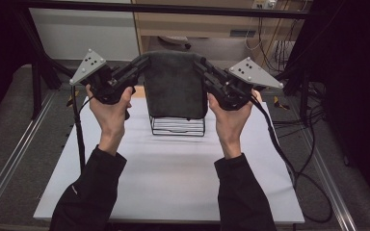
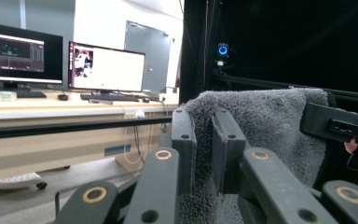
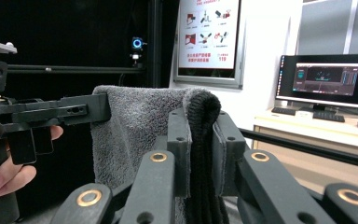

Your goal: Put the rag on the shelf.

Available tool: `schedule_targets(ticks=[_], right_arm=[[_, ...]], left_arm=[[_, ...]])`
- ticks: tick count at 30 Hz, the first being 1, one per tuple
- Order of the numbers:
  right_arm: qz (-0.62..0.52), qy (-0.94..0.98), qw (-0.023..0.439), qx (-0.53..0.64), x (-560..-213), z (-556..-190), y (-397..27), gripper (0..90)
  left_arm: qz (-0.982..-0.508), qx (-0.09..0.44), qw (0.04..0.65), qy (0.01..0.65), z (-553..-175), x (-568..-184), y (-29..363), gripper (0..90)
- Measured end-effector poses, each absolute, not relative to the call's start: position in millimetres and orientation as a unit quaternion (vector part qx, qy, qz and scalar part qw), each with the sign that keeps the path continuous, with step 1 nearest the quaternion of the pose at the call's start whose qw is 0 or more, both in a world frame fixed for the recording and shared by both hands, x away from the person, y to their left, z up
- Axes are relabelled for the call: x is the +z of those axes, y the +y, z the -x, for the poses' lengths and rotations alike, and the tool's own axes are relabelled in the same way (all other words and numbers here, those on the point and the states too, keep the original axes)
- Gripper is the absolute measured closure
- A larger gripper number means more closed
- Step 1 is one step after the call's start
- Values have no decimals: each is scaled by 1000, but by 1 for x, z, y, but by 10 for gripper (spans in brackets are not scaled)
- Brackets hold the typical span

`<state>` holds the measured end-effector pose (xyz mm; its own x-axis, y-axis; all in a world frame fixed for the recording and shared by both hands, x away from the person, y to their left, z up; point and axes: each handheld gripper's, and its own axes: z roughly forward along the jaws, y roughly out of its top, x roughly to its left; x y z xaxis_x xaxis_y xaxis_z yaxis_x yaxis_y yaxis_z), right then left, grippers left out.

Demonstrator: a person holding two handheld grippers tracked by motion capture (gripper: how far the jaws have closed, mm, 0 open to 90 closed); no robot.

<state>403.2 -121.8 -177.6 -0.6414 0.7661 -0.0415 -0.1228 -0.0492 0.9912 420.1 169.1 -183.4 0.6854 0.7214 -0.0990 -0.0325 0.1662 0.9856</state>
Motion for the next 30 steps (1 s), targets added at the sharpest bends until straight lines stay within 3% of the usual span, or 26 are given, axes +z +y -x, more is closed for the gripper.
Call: schedule_targets(ticks=[30], right_arm=[[-258, 583, 364, 679, -120, -444, -120, 806]], left_arm=[[-571, 290, 712, 286, -457, -124, 164, 809]])
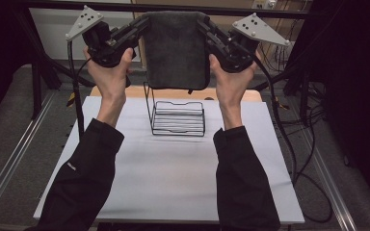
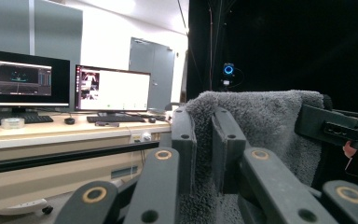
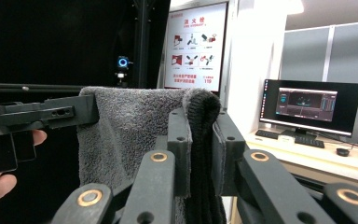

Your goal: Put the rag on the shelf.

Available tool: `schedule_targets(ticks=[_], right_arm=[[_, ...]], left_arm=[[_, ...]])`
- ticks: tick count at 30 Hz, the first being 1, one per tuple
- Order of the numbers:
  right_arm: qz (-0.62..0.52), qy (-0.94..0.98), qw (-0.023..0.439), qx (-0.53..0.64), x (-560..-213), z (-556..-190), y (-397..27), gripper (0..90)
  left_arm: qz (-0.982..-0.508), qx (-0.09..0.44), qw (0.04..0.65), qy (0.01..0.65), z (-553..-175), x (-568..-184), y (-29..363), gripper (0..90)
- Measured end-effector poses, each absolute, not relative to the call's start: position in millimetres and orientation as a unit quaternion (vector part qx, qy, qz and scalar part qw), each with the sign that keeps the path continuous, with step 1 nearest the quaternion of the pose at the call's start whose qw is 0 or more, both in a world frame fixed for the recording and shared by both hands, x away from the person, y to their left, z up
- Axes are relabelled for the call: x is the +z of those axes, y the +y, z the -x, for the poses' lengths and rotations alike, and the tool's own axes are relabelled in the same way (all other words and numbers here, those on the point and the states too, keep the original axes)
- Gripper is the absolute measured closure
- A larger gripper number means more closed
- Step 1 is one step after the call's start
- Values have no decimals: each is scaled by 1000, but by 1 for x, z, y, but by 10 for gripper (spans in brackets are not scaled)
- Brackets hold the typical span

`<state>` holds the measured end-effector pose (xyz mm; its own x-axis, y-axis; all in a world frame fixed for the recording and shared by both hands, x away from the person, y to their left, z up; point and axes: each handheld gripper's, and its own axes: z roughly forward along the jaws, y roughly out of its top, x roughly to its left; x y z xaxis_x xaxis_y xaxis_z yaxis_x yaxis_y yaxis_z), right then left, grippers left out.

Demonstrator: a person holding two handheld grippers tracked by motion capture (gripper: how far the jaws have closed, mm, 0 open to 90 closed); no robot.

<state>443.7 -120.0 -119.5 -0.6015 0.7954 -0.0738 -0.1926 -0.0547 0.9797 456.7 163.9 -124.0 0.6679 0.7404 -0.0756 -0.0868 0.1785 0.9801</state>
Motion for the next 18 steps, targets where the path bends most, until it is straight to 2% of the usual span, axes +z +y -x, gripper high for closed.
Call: schedule_targets(ticks=[18], right_arm=[[-256, 582, 377, 673, -106, -477, -114, 806]], left_arm=[[-571, 303, 702, 299, -486, -110, 165, 809]])
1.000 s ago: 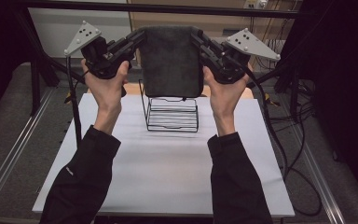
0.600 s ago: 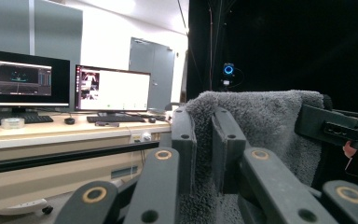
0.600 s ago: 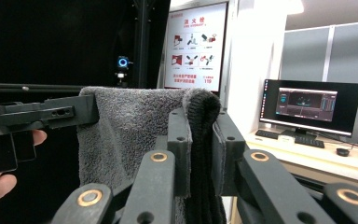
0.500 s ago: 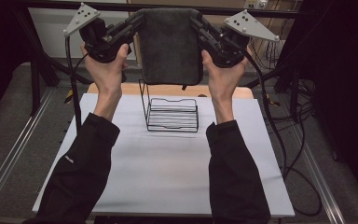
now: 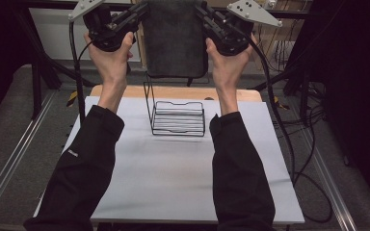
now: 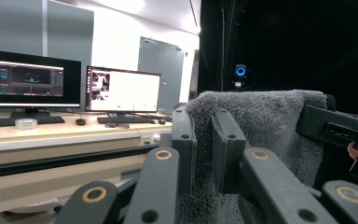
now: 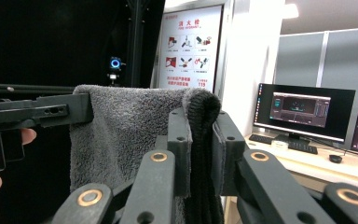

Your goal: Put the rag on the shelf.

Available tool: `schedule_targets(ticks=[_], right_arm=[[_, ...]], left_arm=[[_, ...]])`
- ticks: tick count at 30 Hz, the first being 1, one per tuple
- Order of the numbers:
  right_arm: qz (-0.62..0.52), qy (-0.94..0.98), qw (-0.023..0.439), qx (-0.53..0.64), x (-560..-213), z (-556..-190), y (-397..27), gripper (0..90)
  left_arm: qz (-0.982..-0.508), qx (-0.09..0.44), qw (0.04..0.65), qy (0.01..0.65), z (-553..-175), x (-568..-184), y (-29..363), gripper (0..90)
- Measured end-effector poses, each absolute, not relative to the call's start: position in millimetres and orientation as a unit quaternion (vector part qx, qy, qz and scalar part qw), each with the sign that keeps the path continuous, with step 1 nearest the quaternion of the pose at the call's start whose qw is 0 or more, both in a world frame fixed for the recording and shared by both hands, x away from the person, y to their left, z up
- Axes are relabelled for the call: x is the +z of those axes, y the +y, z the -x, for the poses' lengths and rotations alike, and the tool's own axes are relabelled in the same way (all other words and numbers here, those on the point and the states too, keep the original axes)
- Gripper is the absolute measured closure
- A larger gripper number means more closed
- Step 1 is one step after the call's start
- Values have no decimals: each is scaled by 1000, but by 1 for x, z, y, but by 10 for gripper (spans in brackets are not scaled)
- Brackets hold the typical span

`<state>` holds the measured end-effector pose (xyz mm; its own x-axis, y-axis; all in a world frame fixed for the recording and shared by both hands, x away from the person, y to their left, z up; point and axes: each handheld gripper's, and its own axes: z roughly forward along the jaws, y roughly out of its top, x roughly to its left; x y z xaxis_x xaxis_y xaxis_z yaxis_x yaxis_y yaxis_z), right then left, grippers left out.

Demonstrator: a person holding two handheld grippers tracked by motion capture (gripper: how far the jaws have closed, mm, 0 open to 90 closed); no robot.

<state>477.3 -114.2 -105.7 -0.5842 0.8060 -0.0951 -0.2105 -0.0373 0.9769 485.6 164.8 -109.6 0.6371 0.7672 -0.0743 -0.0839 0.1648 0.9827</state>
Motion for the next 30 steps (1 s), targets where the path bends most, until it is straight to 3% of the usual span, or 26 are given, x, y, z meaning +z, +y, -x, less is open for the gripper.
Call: schedule_targets(ticks=[15, 30], right_arm=[[-272, 599, 375, 653, -125, -505, -107, 806], [-285, 613, 359, 644, -153, -506, -118, 806]], left_arm=[[-588, 297, 683, 316, -514, -132, 170, 810], [-618, 291, 662, 309, -513, -152, 163, 809]])
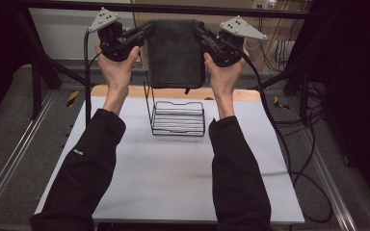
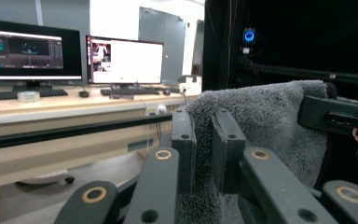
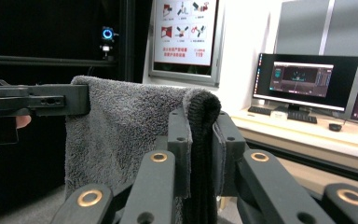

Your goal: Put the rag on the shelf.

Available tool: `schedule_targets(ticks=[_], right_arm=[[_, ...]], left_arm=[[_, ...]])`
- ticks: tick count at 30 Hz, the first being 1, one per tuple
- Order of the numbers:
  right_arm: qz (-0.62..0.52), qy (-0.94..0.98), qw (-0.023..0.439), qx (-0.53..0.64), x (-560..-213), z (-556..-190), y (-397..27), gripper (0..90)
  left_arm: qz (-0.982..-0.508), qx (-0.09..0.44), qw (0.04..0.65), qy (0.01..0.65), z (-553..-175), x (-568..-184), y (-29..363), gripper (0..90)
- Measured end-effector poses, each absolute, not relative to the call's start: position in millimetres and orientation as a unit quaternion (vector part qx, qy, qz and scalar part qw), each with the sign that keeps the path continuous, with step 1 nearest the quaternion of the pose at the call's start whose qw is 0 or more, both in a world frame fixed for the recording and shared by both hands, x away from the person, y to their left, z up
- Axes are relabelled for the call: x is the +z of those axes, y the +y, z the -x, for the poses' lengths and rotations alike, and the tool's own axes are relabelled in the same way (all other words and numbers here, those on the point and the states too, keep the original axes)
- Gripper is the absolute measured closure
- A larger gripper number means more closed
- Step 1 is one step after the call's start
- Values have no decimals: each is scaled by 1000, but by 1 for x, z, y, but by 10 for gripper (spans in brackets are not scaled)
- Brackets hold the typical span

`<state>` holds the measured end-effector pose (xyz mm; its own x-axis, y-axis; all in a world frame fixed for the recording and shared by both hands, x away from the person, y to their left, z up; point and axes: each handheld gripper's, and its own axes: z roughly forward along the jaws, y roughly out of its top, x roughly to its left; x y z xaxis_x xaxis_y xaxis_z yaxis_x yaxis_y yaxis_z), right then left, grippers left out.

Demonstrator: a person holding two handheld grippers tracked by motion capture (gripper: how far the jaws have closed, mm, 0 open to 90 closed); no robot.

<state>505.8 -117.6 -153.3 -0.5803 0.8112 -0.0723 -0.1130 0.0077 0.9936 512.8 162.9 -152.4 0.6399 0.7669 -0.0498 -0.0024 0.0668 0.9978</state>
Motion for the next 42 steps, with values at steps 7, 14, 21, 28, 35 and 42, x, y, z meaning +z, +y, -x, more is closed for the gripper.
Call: schedule_targets(ticks=[7, 14, 21, 28, 35, 42], right_arm=[[-288, 616, 343, 648, -166, -501, -122, 806], [-287, 626, 332, 645, -177, -498, -125, 805], [-288, 636, 325, 638, -188, -494, -125, 805], [-294, 638, 312, 640, -198, -491, -127, 804], [-290, 646, 306, 637, -206, -486, -127, 804], [-284, 654, 301, 633, -212, -481, -130, 804]], left_arm=[[-626, 281, 660, 306, -506, -165, 164, 809], [-635, 275, 656, 300, -500, -177, 166, 809], [-643, 264, 653, 302, -495, -189, 168, 809], [-648, 261, 649, 302, -491, -197, 168, 809], [-655, 254, 646, 300, -489, -207, 171, 809], [-670, 254, 635, 288, -483, -213, 172, 809]])
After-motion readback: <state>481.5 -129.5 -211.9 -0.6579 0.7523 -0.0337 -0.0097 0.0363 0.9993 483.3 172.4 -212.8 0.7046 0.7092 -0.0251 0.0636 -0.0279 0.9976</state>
